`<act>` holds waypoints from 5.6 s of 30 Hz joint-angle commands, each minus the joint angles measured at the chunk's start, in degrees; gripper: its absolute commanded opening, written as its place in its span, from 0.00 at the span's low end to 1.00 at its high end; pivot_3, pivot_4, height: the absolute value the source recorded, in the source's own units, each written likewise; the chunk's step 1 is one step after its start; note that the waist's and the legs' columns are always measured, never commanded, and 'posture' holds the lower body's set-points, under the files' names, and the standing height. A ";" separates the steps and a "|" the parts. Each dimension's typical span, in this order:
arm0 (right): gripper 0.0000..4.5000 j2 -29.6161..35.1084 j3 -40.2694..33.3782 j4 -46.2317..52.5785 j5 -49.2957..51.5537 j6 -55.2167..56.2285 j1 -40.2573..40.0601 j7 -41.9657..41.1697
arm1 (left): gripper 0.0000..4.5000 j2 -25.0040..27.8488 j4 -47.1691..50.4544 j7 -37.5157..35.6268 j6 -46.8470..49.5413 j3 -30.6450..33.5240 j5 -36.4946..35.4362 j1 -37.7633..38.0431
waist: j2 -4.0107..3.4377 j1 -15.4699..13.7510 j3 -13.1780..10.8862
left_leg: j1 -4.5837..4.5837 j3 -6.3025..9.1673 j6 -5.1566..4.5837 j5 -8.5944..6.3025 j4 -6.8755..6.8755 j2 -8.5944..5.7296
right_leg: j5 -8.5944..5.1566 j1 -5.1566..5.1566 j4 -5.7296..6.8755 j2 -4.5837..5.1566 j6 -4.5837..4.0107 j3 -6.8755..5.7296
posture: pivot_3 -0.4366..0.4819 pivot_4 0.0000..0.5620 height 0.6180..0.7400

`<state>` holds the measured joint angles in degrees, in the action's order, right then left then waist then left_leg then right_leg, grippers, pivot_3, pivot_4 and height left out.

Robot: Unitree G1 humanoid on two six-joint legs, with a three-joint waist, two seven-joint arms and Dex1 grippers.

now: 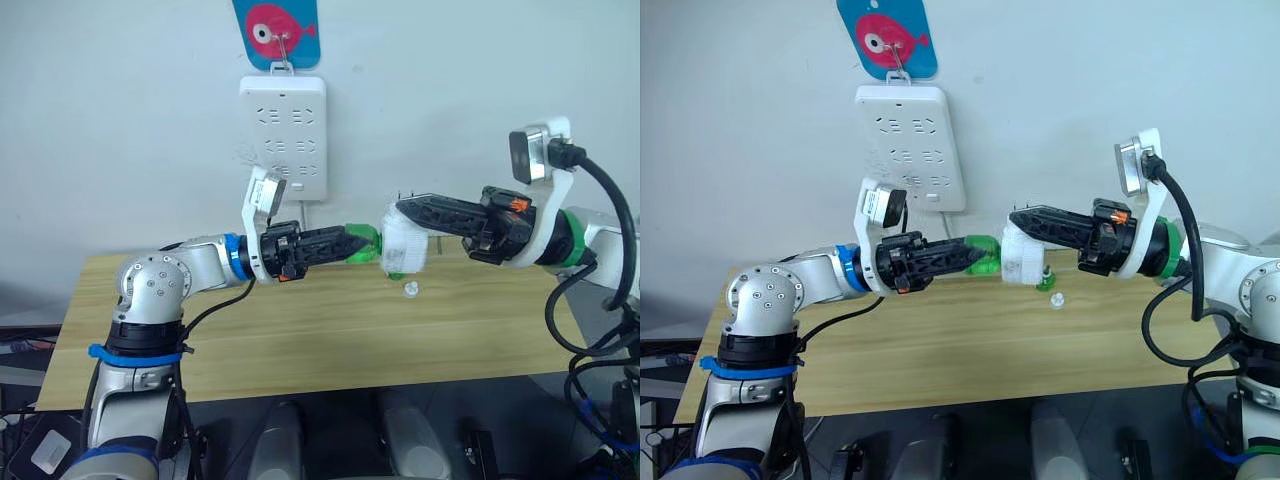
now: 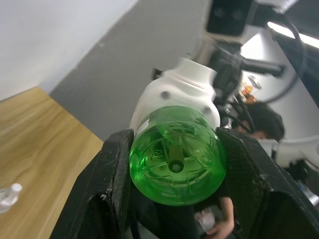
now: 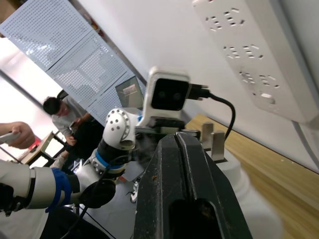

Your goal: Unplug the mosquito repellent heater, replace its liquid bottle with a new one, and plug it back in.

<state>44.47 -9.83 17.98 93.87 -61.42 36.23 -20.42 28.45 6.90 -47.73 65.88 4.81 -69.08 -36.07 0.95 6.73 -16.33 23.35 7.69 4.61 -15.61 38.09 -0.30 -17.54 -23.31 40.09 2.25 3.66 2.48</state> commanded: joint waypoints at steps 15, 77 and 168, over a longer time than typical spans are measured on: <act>0.00 0.07 0.38 -1.16 -1.58 -0.03 1.96 -0.23 | 0.51 0.18 2.07 -2.56 0.70 1.20 -1.83 0.12 | 0.00 0.01 0.00 | 0.00 0.01 0.00 0.00 0.00 0.01 | 0.00 0.00 0.00 -0.01 0.00 -0.01 | 0.29 0.39 0.95; 1.00 -1.46 -3.56 -10.08 19.13 -10.57 -13.64 5.21 | 0.51 0.34 2.69 -6.60 -6.44 -0.07 6.03 -0.44 | -0.05 0.00 0.07 | 0.00 -0.03 -0.01 0.00 0.04 0.03 | 0.00 0.00 0.11 -0.06 0.00 0.03 | 0.31 0.38 0.95; 0.66 -8.46 -0.10 -11.45 19.13 -11.69 -9.00 5.66 | 0.51 -0.46 4.28 -7.72 -7.28 -0.78 6.52 0.61 | -0.08 -0.02 0.10 | -0.01 -0.02 -0.02 0.00 0.05 0.02 | 0.00 -0.01 0.17 -0.05 0.00 0.03 | 0.32 0.38 0.95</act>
<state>35.97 -9.42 4.29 111.39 -73.35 26.04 -14.44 27.91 8.81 -54.32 59.47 4.34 -62.40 -35.40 0.87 6.71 -16.23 23.33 7.67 4.59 -15.61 38.14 -0.28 -17.54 -23.32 40.26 2.20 3.66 2.51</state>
